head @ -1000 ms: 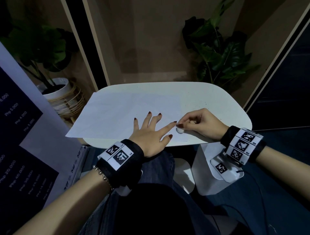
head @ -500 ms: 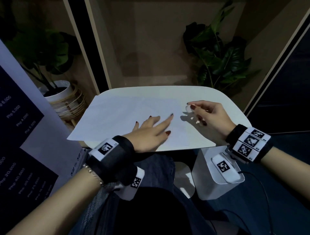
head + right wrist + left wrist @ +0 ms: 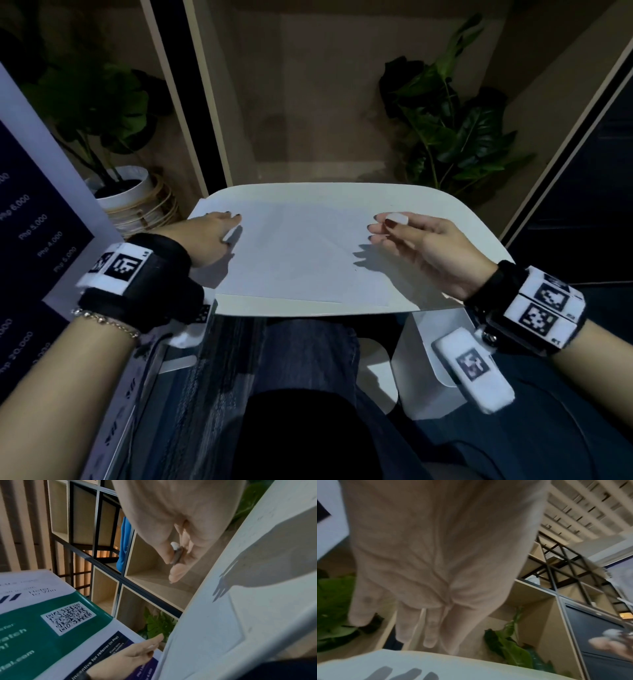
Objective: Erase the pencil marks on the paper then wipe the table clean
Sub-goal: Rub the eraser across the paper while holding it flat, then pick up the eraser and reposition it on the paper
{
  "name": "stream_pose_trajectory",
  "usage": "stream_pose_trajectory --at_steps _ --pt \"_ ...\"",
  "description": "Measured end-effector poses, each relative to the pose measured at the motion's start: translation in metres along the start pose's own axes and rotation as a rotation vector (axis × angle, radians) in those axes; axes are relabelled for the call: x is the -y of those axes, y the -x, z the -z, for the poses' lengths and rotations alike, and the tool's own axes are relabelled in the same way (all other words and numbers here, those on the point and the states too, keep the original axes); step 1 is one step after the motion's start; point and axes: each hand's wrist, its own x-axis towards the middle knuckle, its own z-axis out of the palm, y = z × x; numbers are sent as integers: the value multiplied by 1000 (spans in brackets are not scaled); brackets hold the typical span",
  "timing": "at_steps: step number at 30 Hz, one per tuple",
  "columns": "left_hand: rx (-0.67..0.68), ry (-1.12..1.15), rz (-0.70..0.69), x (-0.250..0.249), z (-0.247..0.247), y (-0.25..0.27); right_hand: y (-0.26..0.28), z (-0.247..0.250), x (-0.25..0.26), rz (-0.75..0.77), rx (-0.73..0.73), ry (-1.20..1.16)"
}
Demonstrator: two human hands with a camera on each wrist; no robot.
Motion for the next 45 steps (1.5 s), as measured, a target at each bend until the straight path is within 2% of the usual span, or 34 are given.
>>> stream_pose_trajectory --at_steps 3,5,7,9,10,11,15,17,19,22,23,25,28,30,32,33,36,37,38,39,40,43,44,45 --pt "164 5 -78 -6 -5 2 15 -20 -12 -127 134 -114" --pt "252 -43 -89 -12 -14 3 21 -34 -25 -202 262 -83" --pt "263 -98 -85 -16 -20 2 23 -43 -40 -295 391 -58" --pt "254 -98 -78 -20 -22 3 20 -44 -49 -359 427 -96" --pt "249 -93 -77 -20 -22 4 16 -42 -51 -350 388 -111" --pt "244 -93 -75 -20 -22 5 10 -37 -50 -307 288 -127" --pt "242 -116 -57 -27 -19 9 -9 -9 -36 -64 -189 -145" --pt "244 -137 -64 -34 -19 12 -7 -15 -29 30 -238 -98" --pt "241 -163 -75 -44 -21 15 3 -35 -34 52 -75 -149" --pt "232 -195 -87 -57 -25 19 18 -67 -57 -145 268 -90" --pt "229 -201 -87 -58 -26 20 17 -68 -65 -175 275 -97" --pt "231 -206 -83 -57 -25 20 7 -60 -69 -163 145 -193" --pt "246 -207 -78 -54 -23 21 -18 -25 -52 -12 -219 -323" --pt "242 -223 -72 -56 -22 21 -25 -4 -32 39 -417 -302" --pt "231 -245 -66 -59 -23 20 -24 -6 -18 46 -457 -218" --pt "227 -248 -62 -60 -23 20 -22 -14 -16 43 -377 -227" --pt "223 -254 -45 -60 -26 18 -7 -52 -32 -158 138 -213" --pt "221 -261 -40 -60 -26 18 -2 -60 -44 -245 256 -154" --pt "219 -264 -34 -60 -26 18 2 -62 -53 -287 292 -126" --pt "219 -263 -28 -59 -25 18 0 -58 -59 -267 257 -142" --pt "222 -266 -18 -58 -24 18 -6 -49 -61 -200 156 -190" --pt "204 -269 -6 -55 -21 17 -28 -13 -46 -3 -288 -346" --pt "194 -260 -3 -55 -20 17 -31 -6 -38 32 -376 -337" --pt "182 -247 -1 -54 -19 16 -30 -5 -30 52 -402 -283"
